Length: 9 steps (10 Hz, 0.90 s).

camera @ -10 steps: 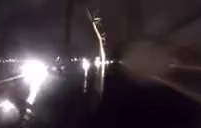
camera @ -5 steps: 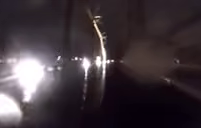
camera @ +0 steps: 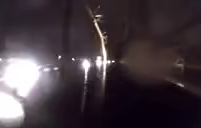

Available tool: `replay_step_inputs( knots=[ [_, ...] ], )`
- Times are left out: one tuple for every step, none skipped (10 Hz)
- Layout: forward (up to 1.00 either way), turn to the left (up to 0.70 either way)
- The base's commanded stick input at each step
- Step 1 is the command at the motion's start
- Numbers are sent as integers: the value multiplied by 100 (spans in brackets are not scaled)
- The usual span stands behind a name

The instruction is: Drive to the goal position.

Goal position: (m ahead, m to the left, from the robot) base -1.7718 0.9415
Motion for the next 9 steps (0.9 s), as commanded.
replay_step_inputs(
  knots=[
    [100,-40],
    [100,-40],
    [100,-40],
    [100,-40],
    [100,-40],
    [100,-33],
    [100,-9],
    [100,-1],
    [100,0]
  ],
)
